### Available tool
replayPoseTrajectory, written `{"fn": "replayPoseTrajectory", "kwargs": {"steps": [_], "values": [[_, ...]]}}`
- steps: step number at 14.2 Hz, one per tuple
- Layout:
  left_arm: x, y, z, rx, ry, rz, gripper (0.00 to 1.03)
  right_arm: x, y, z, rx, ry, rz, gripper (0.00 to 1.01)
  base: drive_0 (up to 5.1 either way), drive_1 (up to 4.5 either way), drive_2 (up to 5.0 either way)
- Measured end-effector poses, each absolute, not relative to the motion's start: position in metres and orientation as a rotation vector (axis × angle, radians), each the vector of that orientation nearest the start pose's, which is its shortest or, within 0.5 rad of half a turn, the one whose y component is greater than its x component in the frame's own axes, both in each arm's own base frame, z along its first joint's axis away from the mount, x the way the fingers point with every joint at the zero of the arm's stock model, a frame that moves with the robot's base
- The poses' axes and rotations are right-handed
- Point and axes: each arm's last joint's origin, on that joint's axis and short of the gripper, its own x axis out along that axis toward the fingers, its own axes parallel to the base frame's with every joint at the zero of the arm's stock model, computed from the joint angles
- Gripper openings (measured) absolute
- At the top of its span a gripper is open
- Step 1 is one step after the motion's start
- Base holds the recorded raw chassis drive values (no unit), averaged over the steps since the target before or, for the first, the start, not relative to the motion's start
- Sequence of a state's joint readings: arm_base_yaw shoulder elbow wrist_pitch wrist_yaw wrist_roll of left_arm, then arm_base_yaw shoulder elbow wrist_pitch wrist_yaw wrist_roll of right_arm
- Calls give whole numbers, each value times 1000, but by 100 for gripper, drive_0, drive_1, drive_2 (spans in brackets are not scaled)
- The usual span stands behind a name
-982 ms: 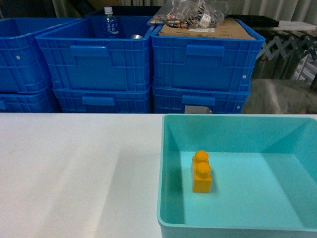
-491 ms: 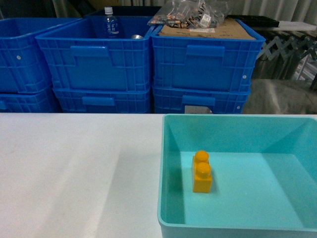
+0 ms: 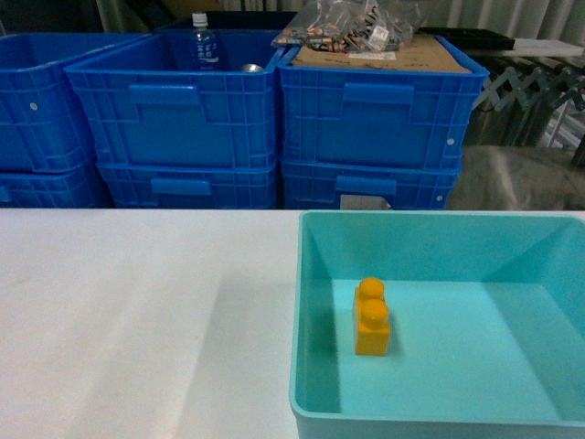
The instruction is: Pick red block from blue box to shelf
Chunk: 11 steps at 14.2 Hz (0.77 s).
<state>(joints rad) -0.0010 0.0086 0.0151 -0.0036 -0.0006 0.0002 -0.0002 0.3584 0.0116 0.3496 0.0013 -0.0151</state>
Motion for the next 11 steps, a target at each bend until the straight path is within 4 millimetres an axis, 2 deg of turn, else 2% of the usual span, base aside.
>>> {"fn": "replayPoseTrajectory", "kwargs": {"steps": [9,10,11], "values": [[97,0,168,0,-3,0,98,108,0,170,-15,-10,-1,28,0,0,0],[97,0,168,0,-3,0,98,102,0,164,-15,40,2,28,0,0,0],[97,0,168,0,-3,-1,98,97,0,169,-15,-23,1,28,0,0,0]]}}
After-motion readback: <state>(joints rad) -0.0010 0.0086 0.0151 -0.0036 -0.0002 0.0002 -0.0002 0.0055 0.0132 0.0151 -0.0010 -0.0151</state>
